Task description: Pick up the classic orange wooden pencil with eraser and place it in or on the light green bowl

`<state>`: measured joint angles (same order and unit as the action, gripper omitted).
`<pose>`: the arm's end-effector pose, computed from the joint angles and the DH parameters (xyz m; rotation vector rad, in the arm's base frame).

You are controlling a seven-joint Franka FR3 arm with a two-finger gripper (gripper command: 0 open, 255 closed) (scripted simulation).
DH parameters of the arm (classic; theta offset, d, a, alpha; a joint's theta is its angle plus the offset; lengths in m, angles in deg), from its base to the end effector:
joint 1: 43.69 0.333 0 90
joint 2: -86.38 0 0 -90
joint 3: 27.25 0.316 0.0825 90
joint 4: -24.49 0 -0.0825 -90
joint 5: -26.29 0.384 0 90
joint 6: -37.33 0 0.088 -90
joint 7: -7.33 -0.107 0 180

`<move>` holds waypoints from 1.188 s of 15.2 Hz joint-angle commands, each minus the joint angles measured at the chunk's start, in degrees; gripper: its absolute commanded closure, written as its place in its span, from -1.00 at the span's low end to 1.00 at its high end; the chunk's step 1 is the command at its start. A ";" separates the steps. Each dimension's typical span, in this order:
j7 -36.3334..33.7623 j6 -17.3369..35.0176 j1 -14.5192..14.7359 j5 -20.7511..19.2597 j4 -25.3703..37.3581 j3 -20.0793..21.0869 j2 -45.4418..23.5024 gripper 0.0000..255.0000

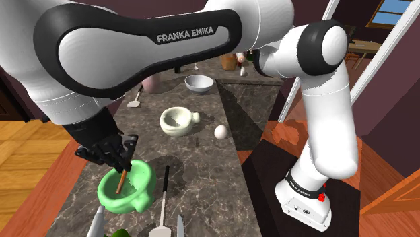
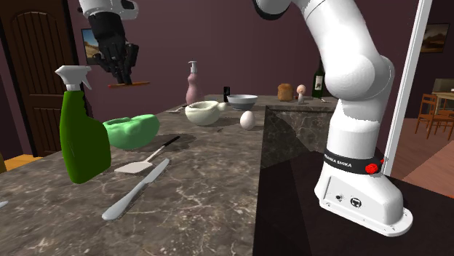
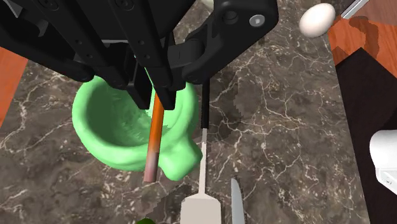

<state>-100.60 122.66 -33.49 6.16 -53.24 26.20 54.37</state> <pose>0.4258 0.4938 0.4770 2.7070 -1.1359 -0.1618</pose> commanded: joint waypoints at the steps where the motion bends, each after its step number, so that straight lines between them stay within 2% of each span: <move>1: -0.42 -3.47 5.34 -3.10 8.70 -2.17 -5.46 1.00; 18: -1.67 8.34 2.62 -4.54 -2.83 -3.16 -7.18 1.00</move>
<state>-102.21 130.62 -30.76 1.66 -55.67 23.03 47.18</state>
